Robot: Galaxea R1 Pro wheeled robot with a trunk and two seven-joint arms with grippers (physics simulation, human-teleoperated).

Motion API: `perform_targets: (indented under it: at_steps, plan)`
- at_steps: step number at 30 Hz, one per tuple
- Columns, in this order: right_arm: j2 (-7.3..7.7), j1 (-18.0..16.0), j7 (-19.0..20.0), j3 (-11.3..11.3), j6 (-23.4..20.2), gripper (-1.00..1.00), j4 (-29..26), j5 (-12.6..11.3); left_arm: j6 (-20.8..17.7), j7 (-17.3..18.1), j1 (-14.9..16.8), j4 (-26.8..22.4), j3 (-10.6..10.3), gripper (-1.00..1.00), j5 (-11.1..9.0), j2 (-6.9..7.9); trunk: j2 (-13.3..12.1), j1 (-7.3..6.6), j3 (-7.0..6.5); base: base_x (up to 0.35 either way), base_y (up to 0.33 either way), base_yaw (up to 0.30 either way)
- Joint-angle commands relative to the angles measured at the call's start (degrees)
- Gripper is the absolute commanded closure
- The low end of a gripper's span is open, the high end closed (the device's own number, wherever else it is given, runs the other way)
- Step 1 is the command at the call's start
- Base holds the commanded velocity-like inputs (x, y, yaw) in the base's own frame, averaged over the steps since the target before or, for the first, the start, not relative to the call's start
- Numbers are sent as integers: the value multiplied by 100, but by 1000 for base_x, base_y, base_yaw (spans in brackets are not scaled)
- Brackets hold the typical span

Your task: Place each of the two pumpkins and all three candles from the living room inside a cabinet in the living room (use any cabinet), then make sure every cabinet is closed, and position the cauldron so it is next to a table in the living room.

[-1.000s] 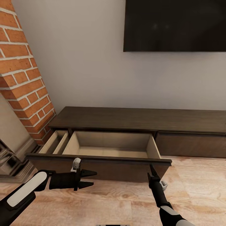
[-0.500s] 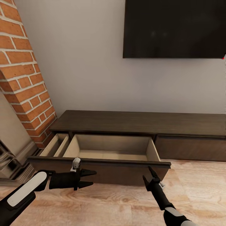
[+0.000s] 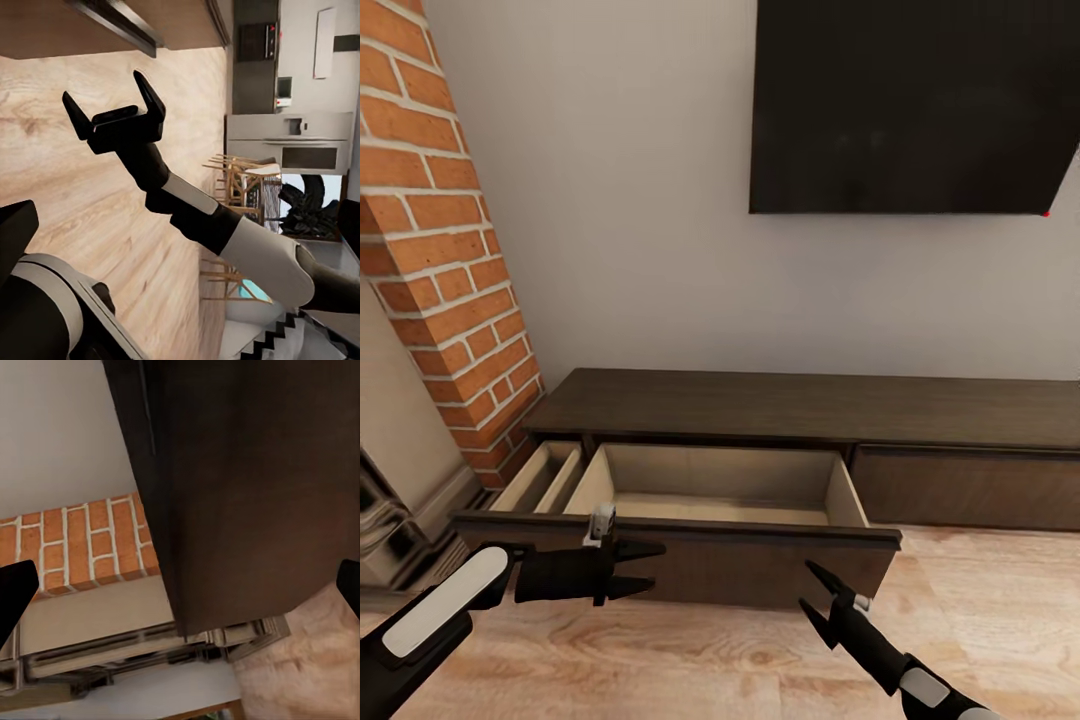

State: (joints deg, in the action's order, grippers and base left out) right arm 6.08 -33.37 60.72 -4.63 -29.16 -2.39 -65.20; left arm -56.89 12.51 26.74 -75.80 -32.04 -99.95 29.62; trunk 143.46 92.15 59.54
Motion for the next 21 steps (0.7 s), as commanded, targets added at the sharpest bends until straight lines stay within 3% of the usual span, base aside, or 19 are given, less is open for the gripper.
perform_targets:
  at_steps: [1,18,21]
  plan:
    - [3,-3,11,-49,-40,-100,4,-54,2,58,6,3,-12,-100,46,4,0,-4,-18,0,0,0]
    - [-1,-3,-23,-73,136,-100,255,-15,2,56,6,4,-21,-100,46,-26,-22,-47,-394,0,0,0]
    - [-1,-3,-18,-72,131,-100,283,-17,2,58,6,4,-21,-100,46,-26,-143,-113,-448,0,0,0]
